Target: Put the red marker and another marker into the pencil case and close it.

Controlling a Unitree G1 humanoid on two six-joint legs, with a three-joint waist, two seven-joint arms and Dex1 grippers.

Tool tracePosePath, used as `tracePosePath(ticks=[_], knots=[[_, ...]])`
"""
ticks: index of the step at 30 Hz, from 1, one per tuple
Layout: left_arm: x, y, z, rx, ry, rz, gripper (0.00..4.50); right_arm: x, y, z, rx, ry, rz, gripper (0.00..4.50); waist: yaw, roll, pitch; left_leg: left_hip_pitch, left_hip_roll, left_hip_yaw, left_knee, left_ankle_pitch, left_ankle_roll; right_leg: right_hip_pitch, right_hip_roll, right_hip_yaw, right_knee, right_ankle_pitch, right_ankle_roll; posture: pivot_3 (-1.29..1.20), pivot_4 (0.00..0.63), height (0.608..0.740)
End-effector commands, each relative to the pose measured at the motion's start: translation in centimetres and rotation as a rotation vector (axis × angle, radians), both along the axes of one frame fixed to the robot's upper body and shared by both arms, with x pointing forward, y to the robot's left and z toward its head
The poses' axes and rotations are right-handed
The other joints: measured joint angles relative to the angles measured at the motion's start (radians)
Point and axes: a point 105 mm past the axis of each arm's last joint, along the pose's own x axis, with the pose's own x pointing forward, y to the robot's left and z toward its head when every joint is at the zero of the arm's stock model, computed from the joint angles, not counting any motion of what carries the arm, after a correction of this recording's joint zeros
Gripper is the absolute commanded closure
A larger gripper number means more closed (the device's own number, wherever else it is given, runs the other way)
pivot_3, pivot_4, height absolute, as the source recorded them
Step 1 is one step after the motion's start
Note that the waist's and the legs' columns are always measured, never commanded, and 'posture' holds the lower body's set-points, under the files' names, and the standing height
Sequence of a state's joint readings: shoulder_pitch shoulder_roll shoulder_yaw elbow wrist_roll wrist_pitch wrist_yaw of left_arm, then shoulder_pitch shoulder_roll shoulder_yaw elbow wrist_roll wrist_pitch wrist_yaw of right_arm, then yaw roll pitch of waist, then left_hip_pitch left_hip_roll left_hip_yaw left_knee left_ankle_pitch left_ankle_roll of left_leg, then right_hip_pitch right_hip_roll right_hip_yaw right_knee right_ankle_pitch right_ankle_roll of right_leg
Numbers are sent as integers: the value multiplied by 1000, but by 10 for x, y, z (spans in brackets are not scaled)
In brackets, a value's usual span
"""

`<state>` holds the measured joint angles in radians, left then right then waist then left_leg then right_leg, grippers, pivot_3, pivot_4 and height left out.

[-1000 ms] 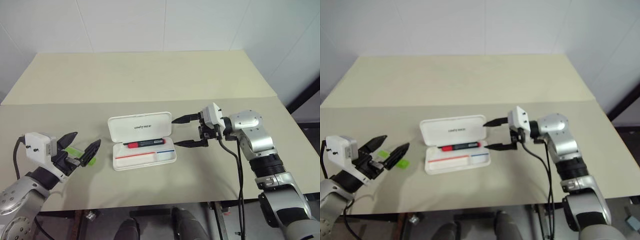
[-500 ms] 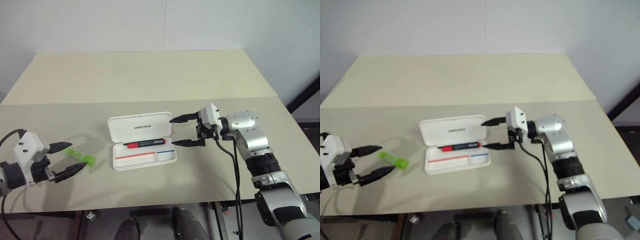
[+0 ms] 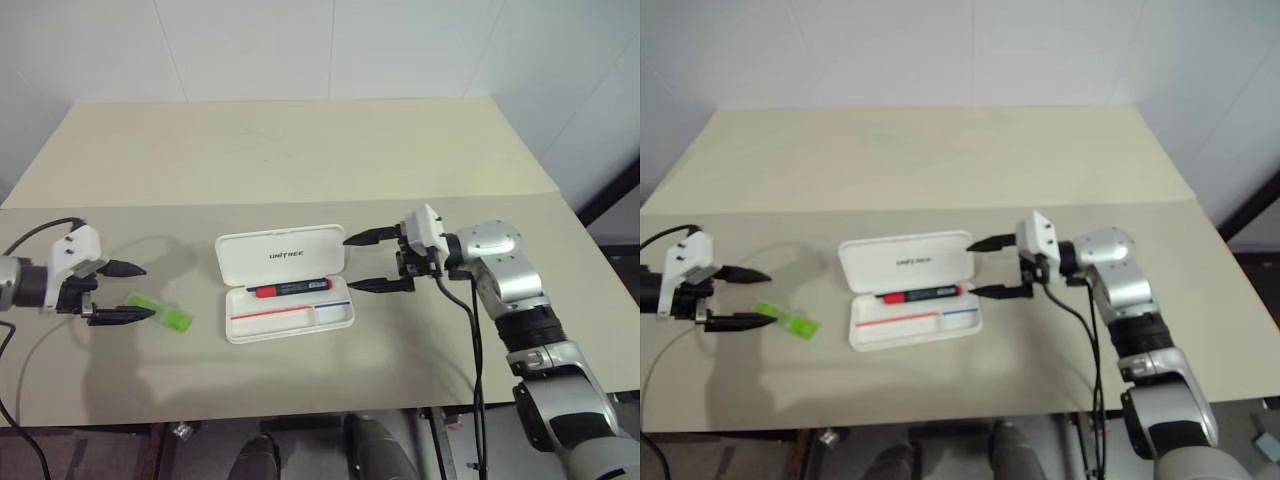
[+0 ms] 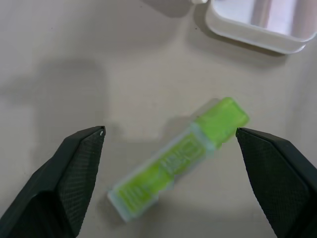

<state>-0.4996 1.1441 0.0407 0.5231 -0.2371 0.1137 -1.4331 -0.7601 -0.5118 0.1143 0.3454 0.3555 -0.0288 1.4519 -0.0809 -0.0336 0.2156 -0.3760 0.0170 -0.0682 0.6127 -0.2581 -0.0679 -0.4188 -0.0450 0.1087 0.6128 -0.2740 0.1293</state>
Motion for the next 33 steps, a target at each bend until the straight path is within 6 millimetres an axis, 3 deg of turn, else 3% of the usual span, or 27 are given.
tracePosePath(ticks=[1, 6, 20, 23, 31, 33], knots=[[0, 2, -4, 45, 52, -74, 0, -11, -21, 14, 54, -7, 17, 28, 0, 0, 0, 0, 0, 0, 0, 0, 0, 0, 0, 0, 0, 0, 0, 0, 150, 740], [-2, 2, -10, 88, 136, -145, 0, -9, -39, 7, 15, -7, -52, 28, -5, 0, 0, -1, 0, 0, 1, -1, 1, 0, 0, 0, 1, -1, 1, 0, 150, 740], [-2, 10, -41, 225, 248, -191, 0, -8, -35, 5, 45, -17, -91, 28, -2, 0, 0, 0, 0, 0, 10, -1, 1, 0, 0, 1, 10, -2, 1, 0, 150, 740], [1, 7, -43, 227, 231, -207, 610, -7, -35, 6, 44, -19, -93, 0, -1, 0, 0, 0, -1, 0, 12, -1, 1, 0, 0, 2, 12, -2, 1, 0, 150, 740], [7, -1, -39, 154, 185, -203, 3137, -4, -32, 8, 50, -35, -99, 0, -1, 0, 0, 0, -1, 0, 14, -2, 2, 0, 0, 2, 13, -2, 1, 0, 150, 740], [14, -4, -32, 139, 129, -188, 3421, -4, -32, 8, 53, -36, -101, 0, 0, 0, 0, 0, -1, 0, 14, -1, 2, 0, 0, 2, 13, -2, 1, 0, 150, 740]])
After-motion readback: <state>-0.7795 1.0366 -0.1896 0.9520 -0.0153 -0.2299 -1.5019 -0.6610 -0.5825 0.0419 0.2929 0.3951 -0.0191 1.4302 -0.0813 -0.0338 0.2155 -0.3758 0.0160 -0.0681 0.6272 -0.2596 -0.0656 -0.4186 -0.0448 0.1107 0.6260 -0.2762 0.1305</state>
